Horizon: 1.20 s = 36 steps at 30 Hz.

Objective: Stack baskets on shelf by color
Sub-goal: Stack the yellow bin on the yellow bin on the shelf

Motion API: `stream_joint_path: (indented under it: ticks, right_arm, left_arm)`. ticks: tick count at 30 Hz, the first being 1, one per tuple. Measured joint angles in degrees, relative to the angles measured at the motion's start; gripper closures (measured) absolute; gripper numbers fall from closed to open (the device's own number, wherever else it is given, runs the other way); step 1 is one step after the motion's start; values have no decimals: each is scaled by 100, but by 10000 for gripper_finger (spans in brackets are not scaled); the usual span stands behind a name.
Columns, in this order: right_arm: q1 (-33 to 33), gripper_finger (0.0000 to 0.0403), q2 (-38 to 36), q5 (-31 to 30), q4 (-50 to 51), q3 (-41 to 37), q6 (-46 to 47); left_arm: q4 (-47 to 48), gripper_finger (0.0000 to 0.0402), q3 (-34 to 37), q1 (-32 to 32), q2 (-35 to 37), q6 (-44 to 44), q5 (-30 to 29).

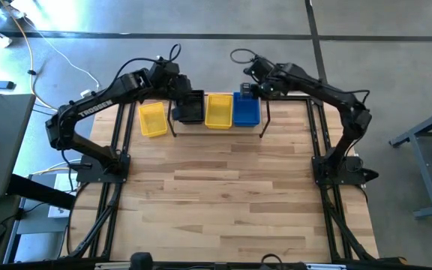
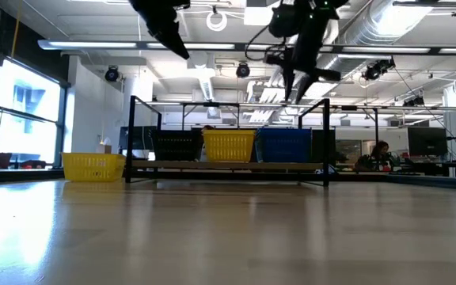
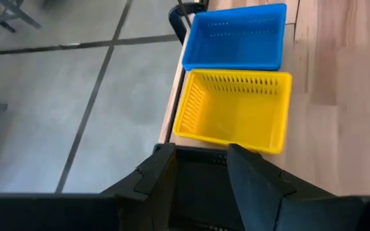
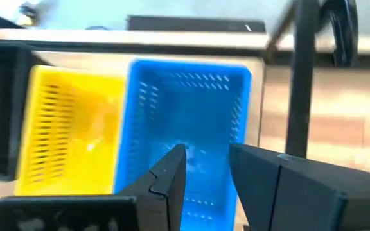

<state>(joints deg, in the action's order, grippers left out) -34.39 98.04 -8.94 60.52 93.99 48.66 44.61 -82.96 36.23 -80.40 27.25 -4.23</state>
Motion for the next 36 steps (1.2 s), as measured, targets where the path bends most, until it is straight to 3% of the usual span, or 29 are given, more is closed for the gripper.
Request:
stream_joint_path:
  ticks: [15, 28, 36]
  right_arm:
    - [4, 298, -12, 23, 414, 1970, -2600]
    - [-261, 298, -11, 43, 787, 2724, -3720]
    - [-352, 298, -9, 45, 1000, 2714, -3843]
  left_arm:
    - [2109, 271, 132, -89, 747, -1226, -140]
    - [1759, 271, 2001, -542, 1346, -1318, -172]
    - [1753, 271, 2750, -625, 1392, -1612, -683]
